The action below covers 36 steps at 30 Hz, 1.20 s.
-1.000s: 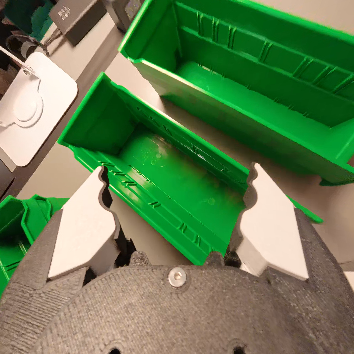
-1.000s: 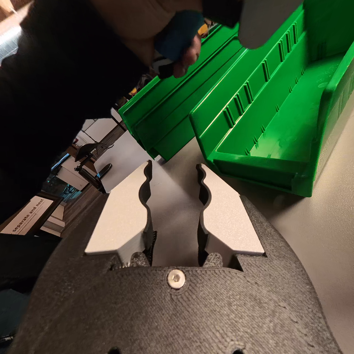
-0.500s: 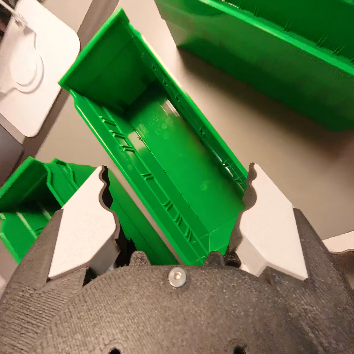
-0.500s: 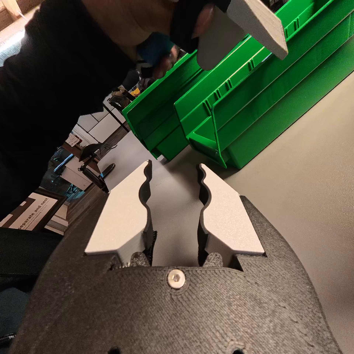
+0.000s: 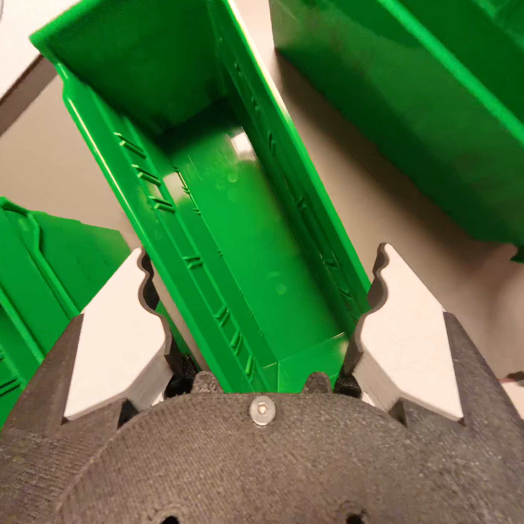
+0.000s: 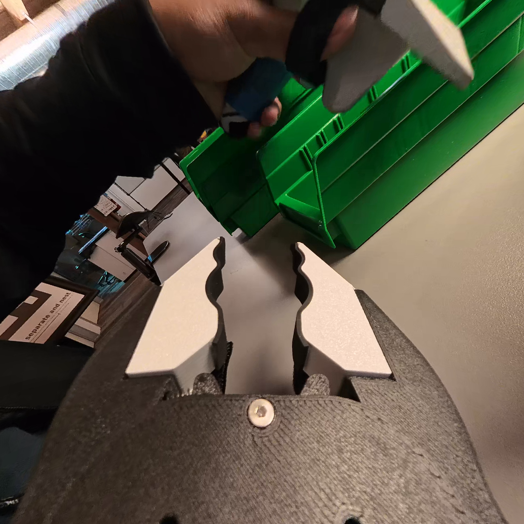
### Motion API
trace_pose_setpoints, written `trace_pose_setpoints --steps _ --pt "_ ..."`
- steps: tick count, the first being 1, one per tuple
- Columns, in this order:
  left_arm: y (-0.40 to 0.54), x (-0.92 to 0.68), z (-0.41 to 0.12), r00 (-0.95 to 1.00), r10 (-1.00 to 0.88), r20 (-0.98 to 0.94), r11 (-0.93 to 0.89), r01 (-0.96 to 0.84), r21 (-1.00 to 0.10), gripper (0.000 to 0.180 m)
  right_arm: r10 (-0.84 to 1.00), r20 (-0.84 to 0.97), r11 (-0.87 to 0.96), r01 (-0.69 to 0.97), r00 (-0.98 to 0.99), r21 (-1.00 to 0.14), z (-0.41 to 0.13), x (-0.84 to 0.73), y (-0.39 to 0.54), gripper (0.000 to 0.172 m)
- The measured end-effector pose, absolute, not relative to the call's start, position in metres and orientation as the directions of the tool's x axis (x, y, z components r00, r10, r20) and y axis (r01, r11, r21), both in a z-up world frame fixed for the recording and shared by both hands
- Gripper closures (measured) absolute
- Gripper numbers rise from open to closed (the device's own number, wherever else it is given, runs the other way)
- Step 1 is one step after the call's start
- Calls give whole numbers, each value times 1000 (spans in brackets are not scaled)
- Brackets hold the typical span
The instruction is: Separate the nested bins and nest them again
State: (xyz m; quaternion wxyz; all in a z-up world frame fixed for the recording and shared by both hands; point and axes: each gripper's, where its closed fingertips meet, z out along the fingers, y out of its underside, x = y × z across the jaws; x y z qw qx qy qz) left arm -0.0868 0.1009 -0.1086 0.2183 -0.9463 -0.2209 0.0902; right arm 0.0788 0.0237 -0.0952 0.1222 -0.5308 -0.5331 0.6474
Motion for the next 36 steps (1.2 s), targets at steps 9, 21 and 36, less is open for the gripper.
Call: trace_pose_setpoints --steps 9,21,36 --pt "78 -66 -108 956 274 -107 -918 227 -327 36 714 -564 -407 410 -414 -816 -94 80 23 123" --pt "103 -90 -110 890 447 -91 -834 378 -402 37 720 -560 -403 410 -411 -818 -95 79 23 124" --pt "103 -91 -110 889 450 -85 -813 369 -451 51 716 -565 -411 407 -410 -816 -94 80 24 124"
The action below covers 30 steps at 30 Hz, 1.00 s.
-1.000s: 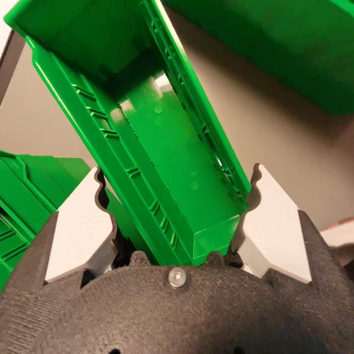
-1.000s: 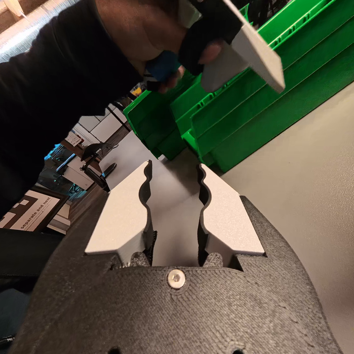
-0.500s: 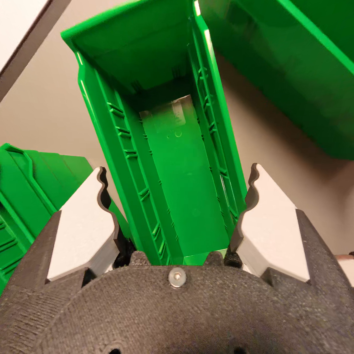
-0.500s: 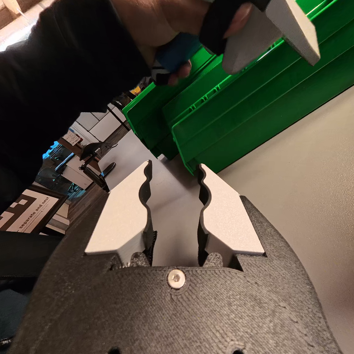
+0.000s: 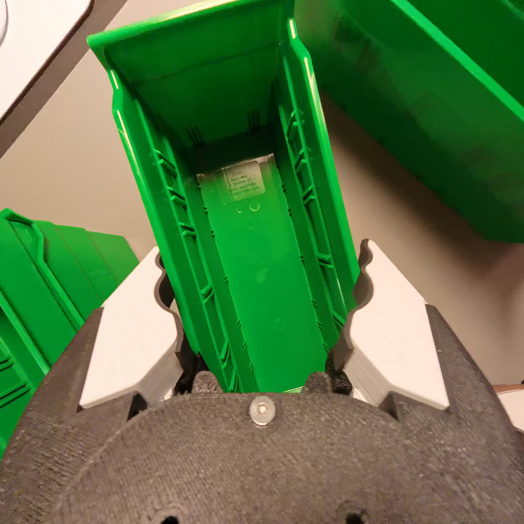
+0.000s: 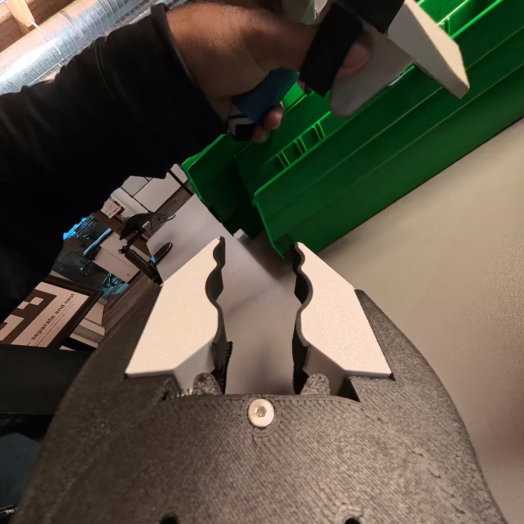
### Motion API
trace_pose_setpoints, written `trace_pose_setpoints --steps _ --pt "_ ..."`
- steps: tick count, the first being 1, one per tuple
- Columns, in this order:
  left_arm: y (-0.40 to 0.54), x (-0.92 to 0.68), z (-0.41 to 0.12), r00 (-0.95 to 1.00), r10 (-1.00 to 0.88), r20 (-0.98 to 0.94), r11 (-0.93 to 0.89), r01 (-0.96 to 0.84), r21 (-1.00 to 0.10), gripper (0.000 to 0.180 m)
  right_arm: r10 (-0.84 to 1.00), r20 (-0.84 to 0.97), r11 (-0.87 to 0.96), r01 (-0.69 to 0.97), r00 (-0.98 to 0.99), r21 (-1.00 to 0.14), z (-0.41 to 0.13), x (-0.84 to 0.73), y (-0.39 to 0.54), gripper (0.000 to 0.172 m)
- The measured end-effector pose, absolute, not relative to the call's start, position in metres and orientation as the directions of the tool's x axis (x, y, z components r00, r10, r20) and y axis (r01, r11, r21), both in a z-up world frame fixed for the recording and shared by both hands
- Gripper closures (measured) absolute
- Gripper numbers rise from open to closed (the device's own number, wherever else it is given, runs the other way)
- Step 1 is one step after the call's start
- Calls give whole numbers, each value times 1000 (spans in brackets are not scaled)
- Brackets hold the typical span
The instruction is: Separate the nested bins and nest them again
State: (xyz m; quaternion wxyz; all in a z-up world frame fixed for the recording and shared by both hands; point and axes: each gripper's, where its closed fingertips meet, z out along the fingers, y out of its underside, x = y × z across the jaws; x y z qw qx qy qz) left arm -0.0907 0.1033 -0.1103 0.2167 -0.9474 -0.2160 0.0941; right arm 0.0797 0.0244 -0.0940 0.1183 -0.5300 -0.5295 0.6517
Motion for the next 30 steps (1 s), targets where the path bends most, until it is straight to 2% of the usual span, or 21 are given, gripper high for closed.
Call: trace_pose_setpoints --steps 3,10,14,17,24,30 --pt "103 -91 -110 892 446 -74 -814 370 -448 53 717 -564 -410 406 -410 -816 -94 80 24 124" --pt "101 -91 -107 892 450 -38 -797 382 -467 72 717 -564 -411 406 -409 -816 -94 80 24 124" --pt "104 -86 -96 893 449 18 -776 400 -488 74 716 -566 -413 405 -410 -816 -94 80 25 124" --pt "110 -81 -69 892 443 84 -742 418 -525 74 714 -567 -414 407 -410 -814 -94 80 25 124" --pt "109 -86 31 891 425 162 -617 416 -669 76 710 -572 -418 409 -410 -811 -94 80 25 124" --pt "68 -105 97 879 460 129 -566 402 -720 76 709 -574 -417 412 -411 -810 -94 80 24 124"
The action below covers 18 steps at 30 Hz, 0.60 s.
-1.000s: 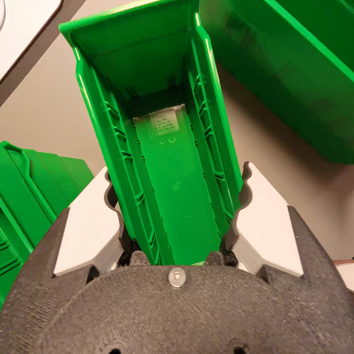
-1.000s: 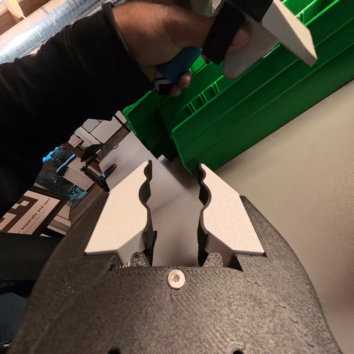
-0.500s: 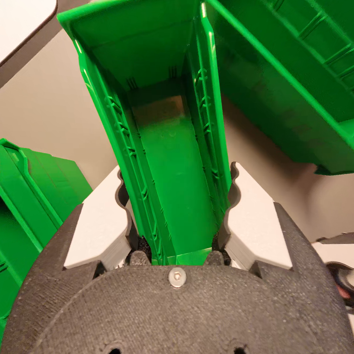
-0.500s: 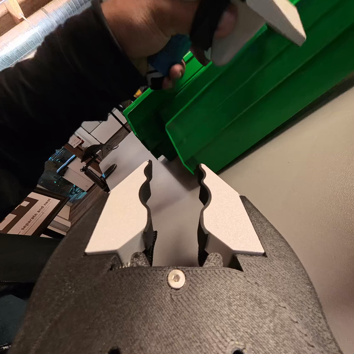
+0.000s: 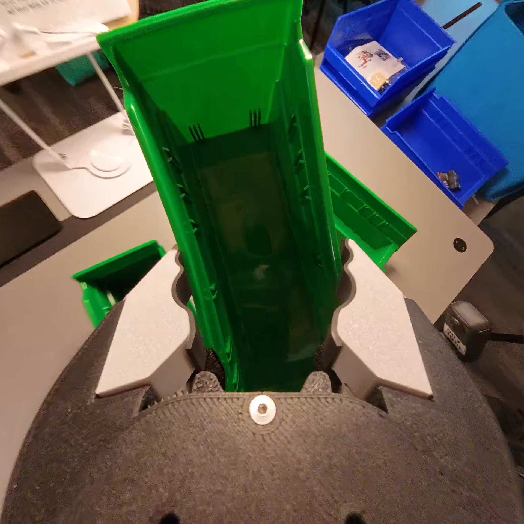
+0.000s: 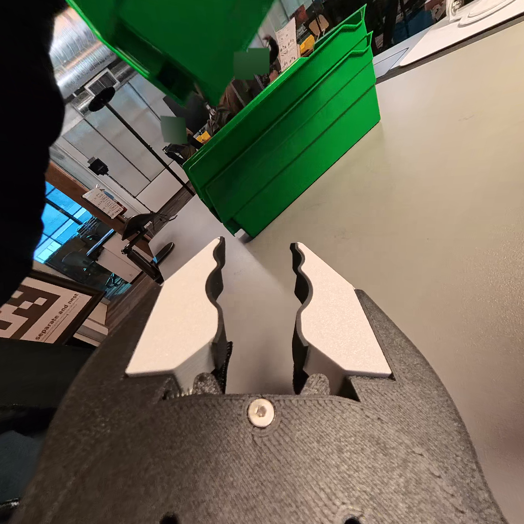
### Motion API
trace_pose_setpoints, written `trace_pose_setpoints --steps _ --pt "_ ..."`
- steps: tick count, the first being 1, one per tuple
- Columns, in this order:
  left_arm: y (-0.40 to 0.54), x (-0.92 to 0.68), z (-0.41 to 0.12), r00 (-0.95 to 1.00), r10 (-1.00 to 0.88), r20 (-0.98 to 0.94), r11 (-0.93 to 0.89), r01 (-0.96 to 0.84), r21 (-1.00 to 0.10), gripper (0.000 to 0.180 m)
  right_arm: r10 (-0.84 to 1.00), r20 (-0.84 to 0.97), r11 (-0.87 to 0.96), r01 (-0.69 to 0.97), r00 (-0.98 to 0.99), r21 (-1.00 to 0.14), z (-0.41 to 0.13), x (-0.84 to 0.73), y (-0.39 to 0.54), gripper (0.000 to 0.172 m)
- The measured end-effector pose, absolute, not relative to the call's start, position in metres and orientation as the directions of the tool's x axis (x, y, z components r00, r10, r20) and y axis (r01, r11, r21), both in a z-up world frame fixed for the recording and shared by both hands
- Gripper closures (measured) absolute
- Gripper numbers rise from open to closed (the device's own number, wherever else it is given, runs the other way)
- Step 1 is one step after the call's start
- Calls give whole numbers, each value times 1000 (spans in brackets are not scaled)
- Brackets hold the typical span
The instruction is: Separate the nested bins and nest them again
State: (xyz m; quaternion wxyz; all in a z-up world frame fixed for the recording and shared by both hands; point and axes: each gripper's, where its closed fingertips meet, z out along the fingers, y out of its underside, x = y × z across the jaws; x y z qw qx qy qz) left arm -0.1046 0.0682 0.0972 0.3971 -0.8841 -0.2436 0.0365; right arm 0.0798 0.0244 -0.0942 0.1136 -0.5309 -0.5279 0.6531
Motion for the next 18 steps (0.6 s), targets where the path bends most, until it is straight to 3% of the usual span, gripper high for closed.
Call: trace_pose_setpoints --steps 5,18 --pt "22 -122 96 851 519 82 -605 434 -667 75 711 -572 -415 412 -409 -811 -95 80 24 124" --pt "-53 -152 11 758 646 89 -617 588 -522 74 718 -568 -409 415 -403 -812 -96 79 24 124"
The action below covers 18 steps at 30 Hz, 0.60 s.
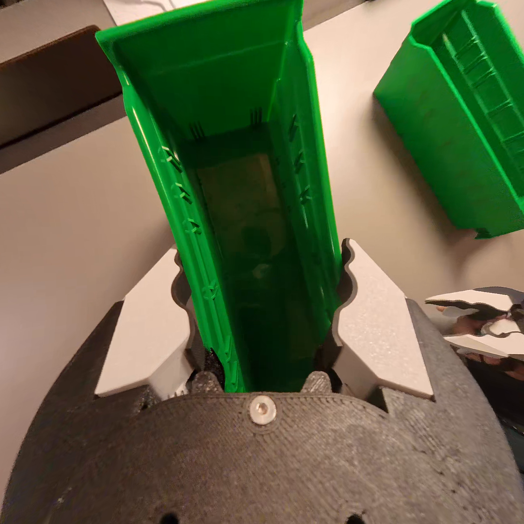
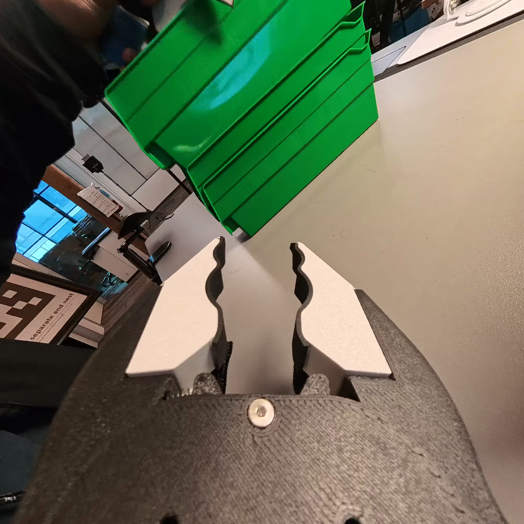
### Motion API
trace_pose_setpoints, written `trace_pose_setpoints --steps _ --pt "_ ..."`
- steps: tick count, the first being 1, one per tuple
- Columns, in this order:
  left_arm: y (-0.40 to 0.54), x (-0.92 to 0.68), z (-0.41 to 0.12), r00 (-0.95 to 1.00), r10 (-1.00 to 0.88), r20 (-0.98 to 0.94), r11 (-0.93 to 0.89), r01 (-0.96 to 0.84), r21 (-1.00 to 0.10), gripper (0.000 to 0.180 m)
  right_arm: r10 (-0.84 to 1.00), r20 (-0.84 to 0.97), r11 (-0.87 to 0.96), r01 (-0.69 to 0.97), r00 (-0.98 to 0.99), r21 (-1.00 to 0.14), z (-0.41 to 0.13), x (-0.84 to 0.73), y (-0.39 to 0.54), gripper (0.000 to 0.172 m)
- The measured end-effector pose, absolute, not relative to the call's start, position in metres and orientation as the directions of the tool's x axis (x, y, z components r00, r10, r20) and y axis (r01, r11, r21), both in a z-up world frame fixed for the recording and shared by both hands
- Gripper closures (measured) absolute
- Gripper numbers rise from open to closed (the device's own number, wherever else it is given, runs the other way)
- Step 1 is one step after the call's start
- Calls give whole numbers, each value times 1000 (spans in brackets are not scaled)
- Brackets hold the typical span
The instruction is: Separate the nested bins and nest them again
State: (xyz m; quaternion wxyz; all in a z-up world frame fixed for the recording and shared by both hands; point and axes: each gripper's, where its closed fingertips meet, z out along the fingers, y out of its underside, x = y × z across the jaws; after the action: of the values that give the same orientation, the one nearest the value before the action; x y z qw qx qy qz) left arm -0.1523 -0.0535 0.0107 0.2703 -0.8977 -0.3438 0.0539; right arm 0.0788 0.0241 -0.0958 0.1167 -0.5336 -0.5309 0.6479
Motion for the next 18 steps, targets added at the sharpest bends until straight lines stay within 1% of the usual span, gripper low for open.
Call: trace_pose_setpoints --steps 8,13,18 --pt "-56 -159 -9 747 661 79 -627 606 -489 73 714 -571 -412 416 -406 -811 -96 79 24 124" --pt "-55 -155 -26 755 653 66 -658 608 -445 72 711 -573 -414 417 -407 -810 -95 79 24 124" --pt "-52 -156 -39 751 657 70 -655 614 -440 72 711 -573 -414 416 -408 -810 -95 79 24 124"
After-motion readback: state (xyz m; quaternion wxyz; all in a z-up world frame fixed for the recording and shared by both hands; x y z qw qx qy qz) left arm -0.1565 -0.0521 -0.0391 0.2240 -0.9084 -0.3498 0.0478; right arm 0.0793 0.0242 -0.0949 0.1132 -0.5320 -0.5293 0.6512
